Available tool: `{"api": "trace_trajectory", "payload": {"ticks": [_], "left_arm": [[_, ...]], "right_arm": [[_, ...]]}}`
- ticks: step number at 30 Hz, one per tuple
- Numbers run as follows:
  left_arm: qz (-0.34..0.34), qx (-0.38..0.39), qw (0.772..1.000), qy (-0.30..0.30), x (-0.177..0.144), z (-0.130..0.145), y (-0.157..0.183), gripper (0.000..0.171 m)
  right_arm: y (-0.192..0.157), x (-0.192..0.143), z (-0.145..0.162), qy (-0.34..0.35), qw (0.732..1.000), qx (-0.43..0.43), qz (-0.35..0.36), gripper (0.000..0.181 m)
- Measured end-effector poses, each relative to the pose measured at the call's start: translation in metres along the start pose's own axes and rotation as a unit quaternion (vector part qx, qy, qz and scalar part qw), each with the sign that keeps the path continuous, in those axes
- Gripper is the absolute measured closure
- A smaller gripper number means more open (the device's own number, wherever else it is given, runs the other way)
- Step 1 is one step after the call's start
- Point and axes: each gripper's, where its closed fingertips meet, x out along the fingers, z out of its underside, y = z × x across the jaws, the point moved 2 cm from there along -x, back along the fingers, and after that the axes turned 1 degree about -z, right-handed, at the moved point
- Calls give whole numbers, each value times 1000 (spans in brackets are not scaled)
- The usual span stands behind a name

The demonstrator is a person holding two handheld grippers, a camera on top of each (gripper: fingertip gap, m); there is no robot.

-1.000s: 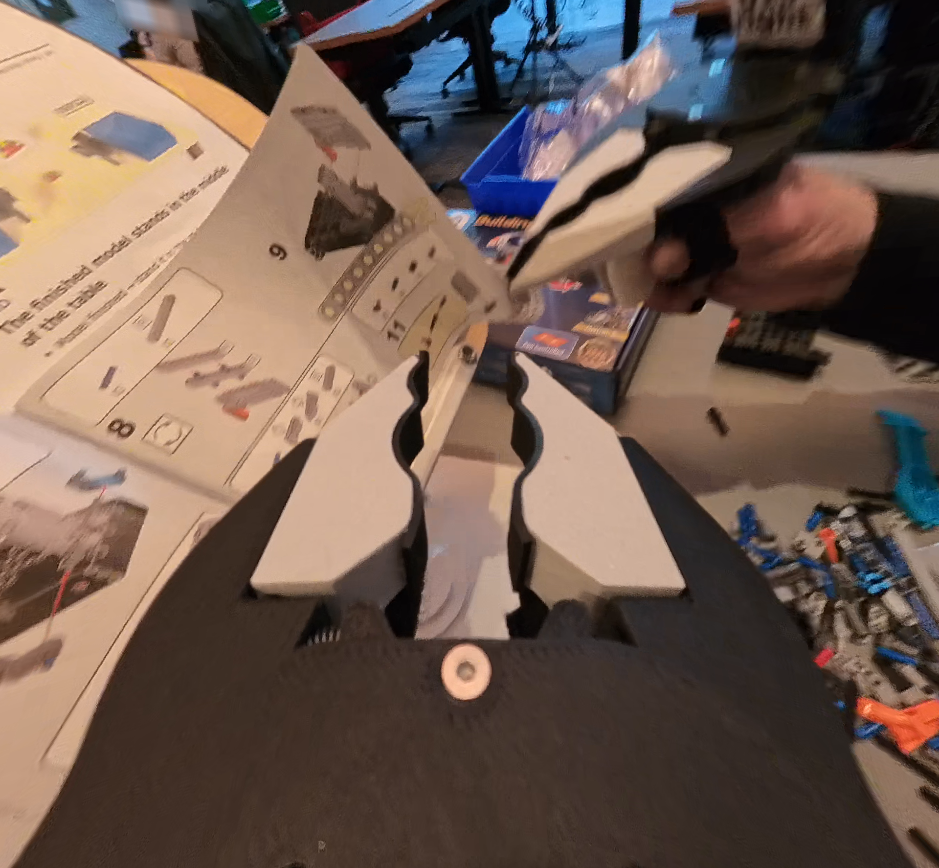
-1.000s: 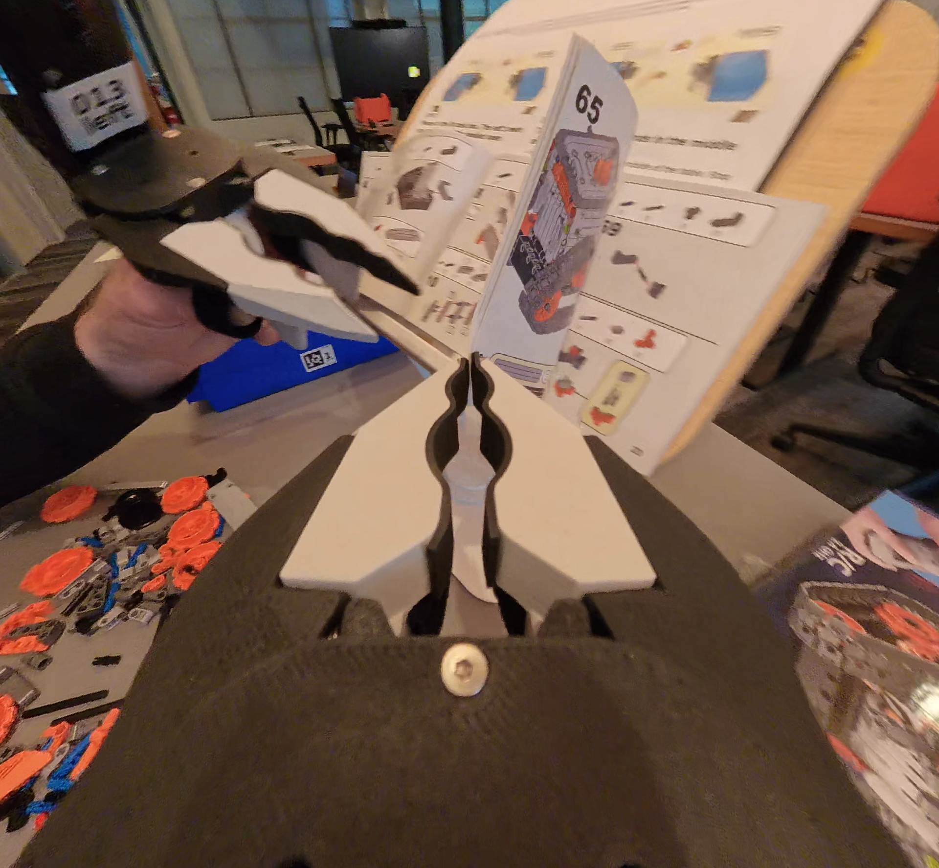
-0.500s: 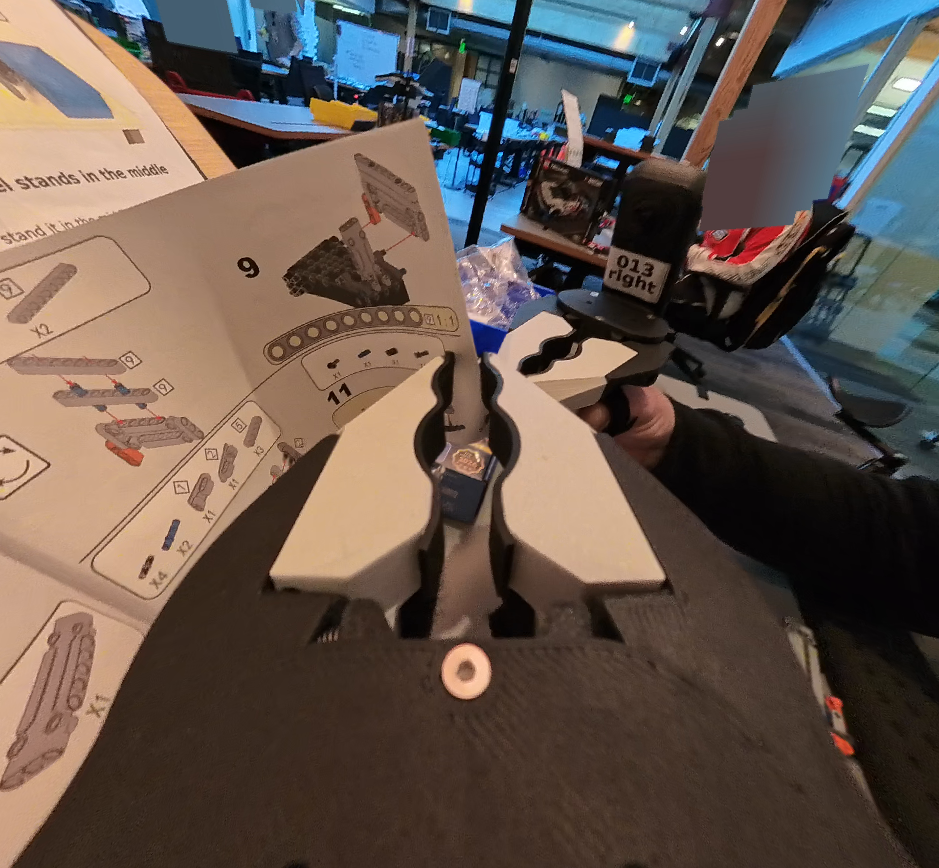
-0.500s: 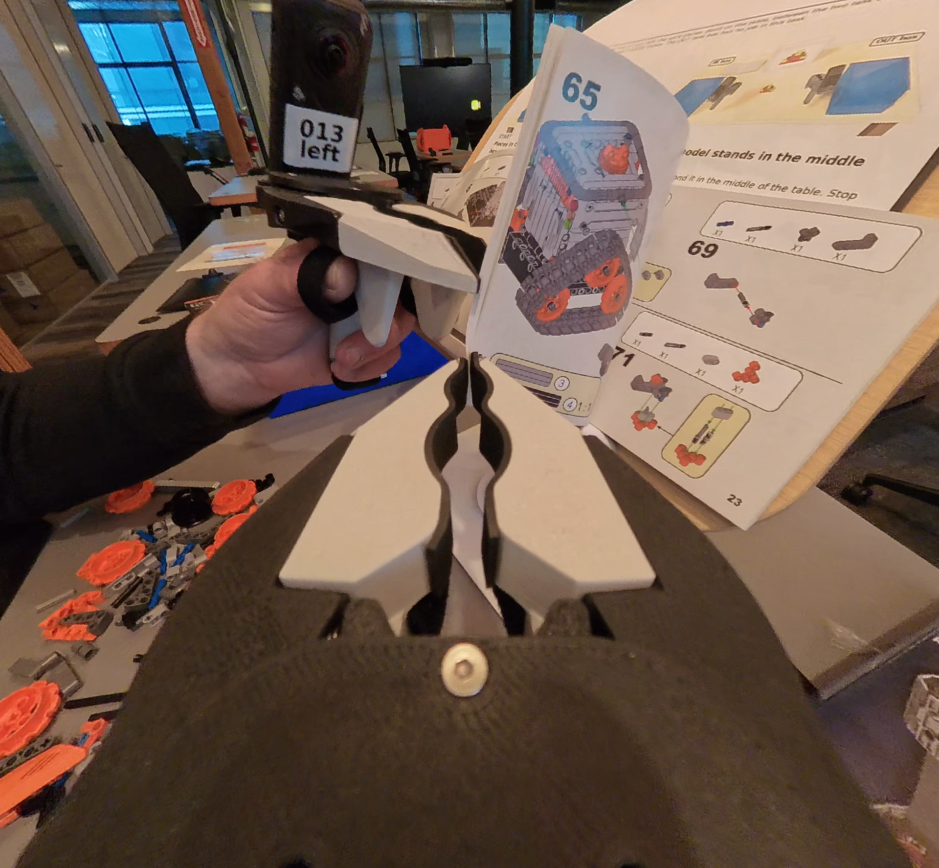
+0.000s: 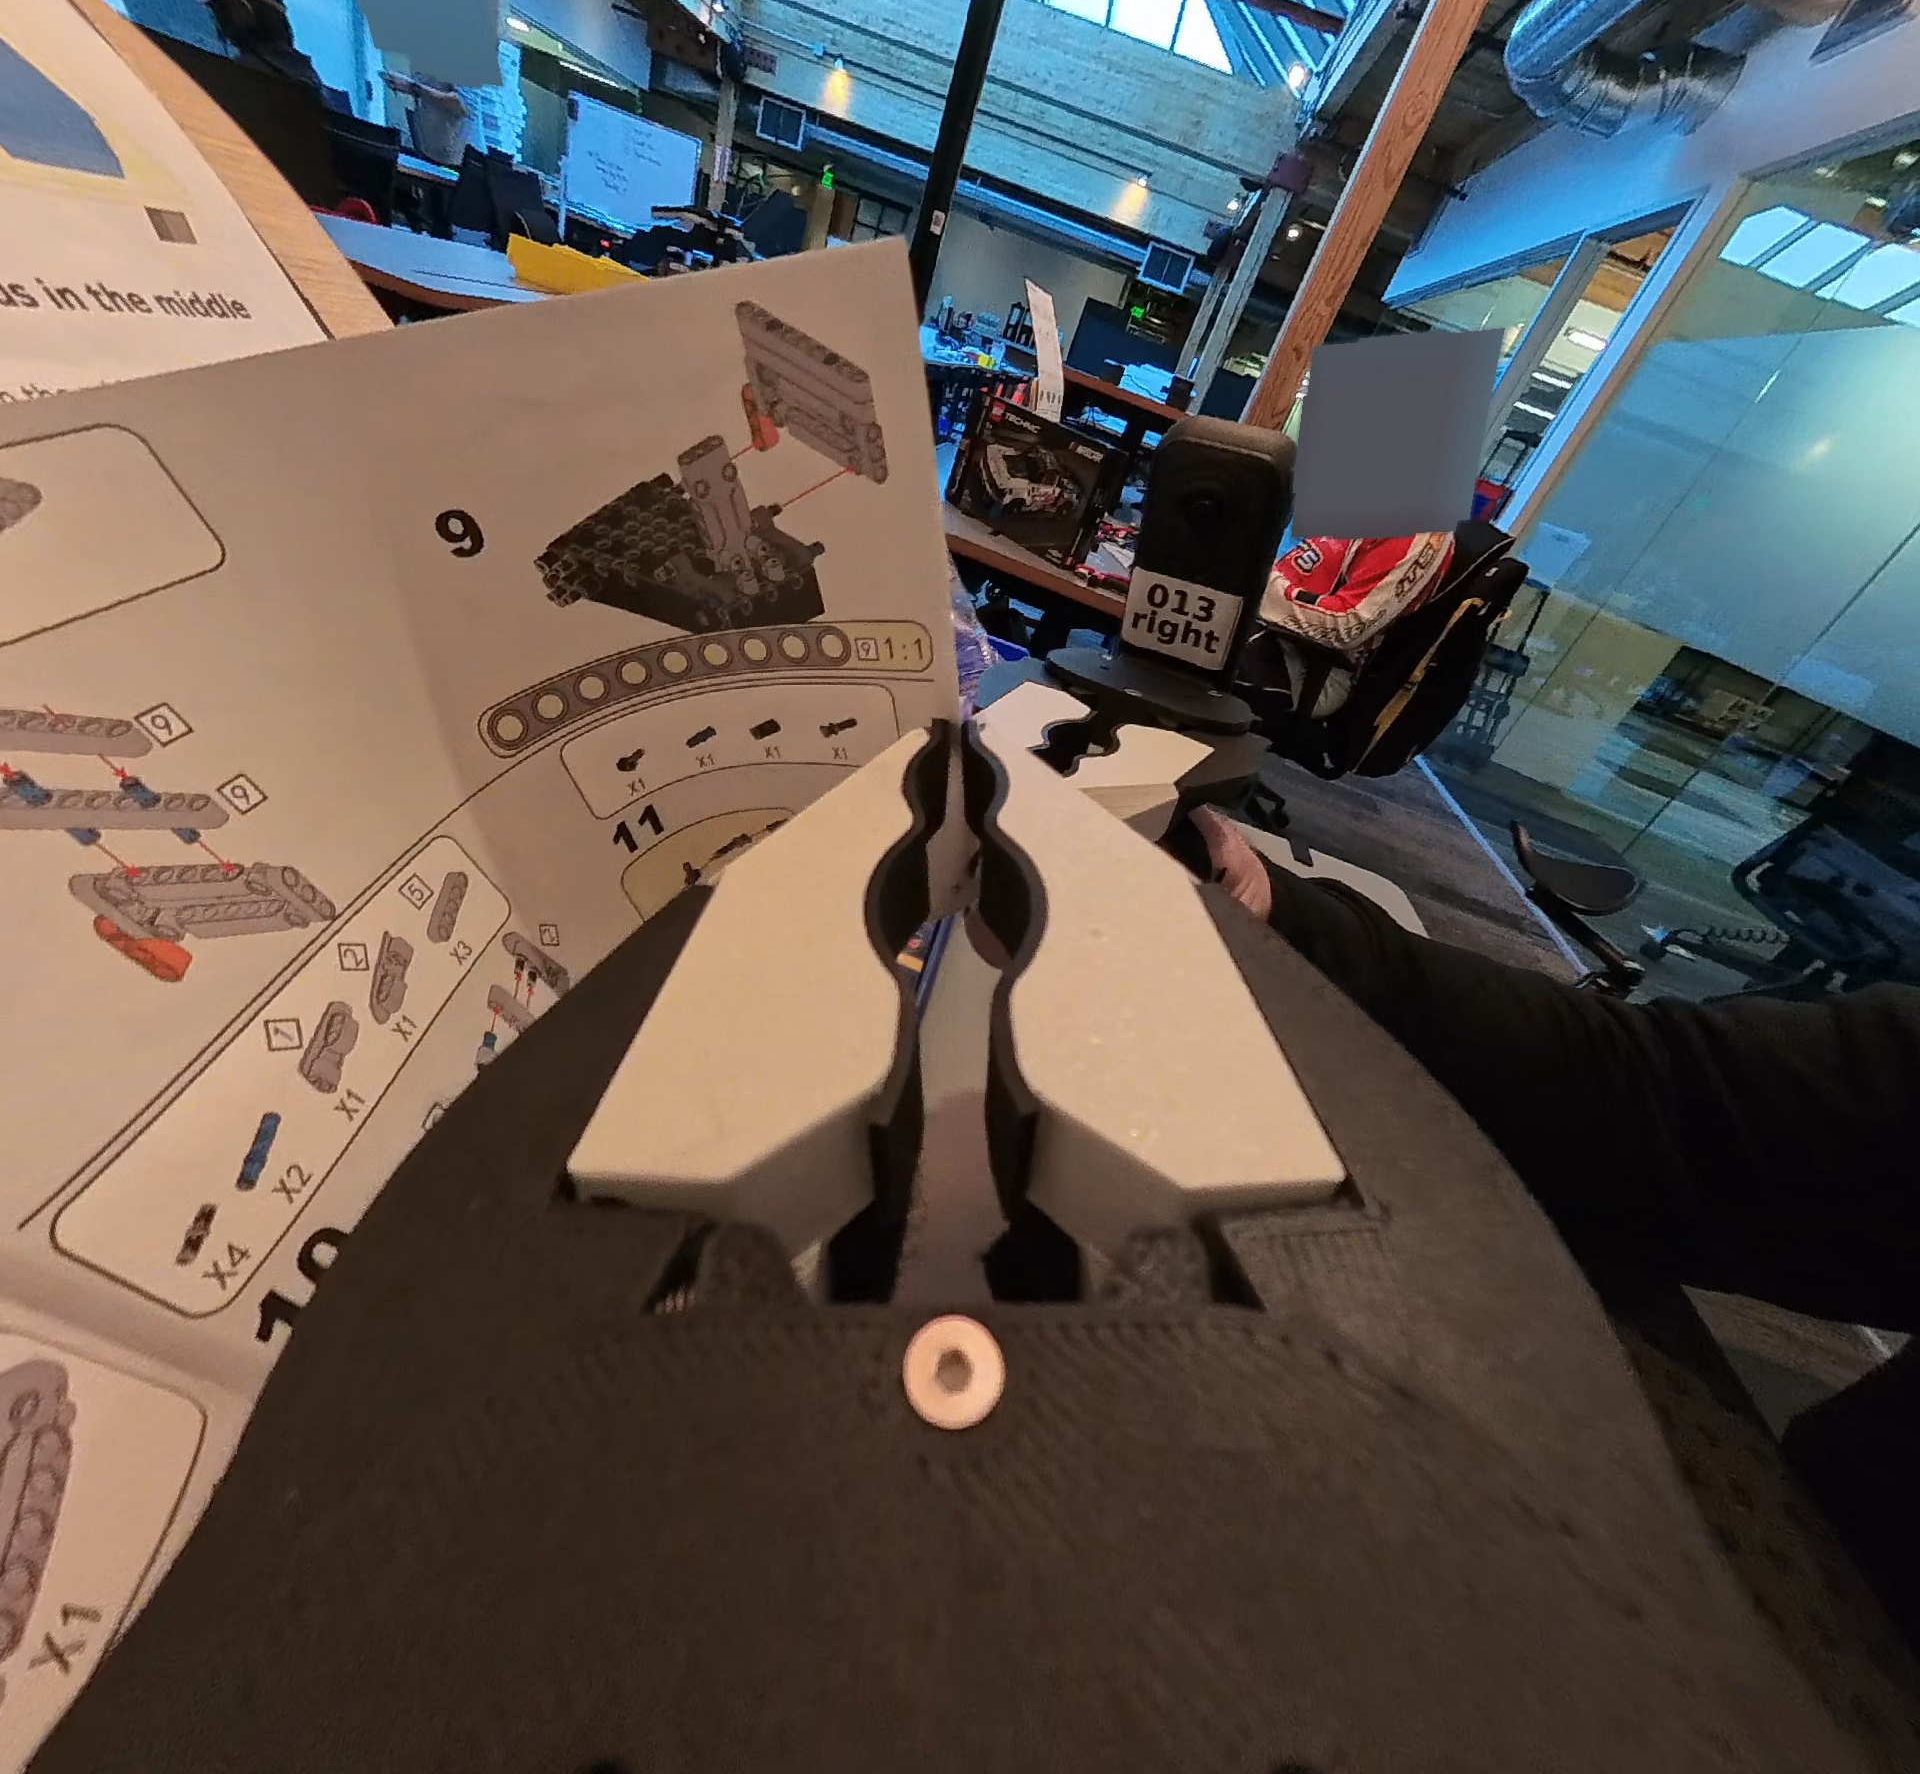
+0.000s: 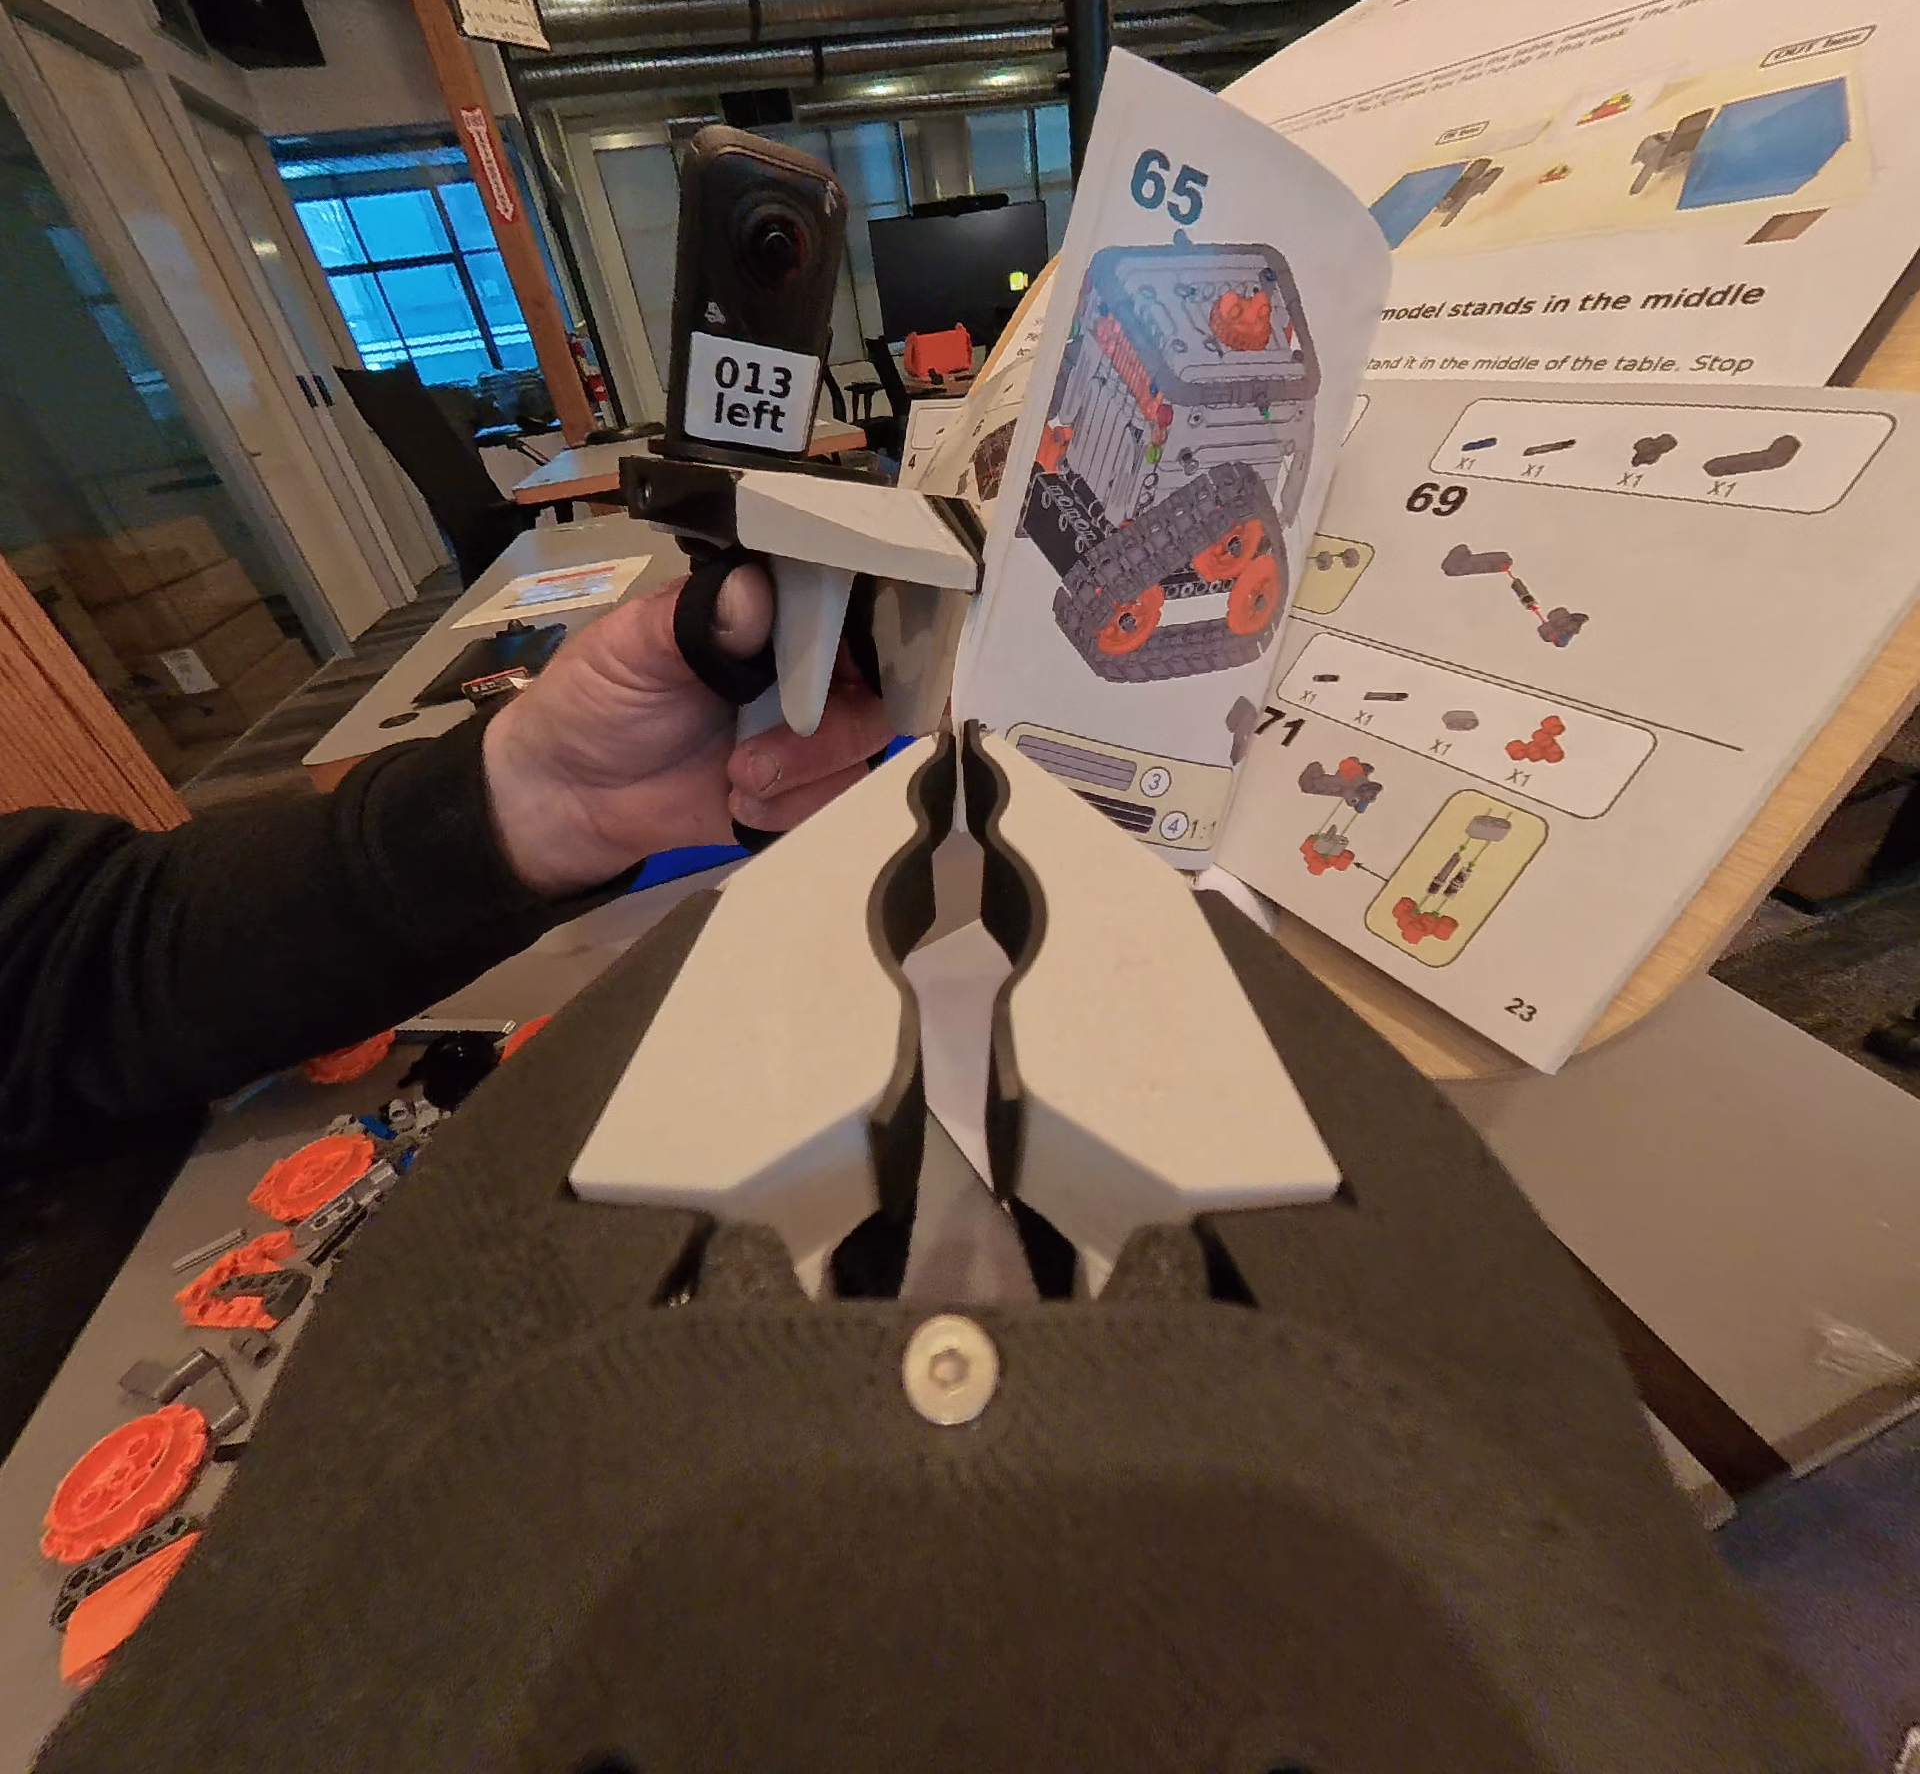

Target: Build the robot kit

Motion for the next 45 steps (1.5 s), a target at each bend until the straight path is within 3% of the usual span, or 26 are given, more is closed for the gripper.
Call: {"api": "trace_trajectory", "payload": {"ticks": [37,45], "left_arm": [[9,-9,1000,8,0,-2,-2,171],[4,-7,1000,15,-2,-4,-1,171]], "right_arm": [[2,-3,-3,28,999,25,-17,181],[9,-7,-9,25,999,-17,32,159]]}}
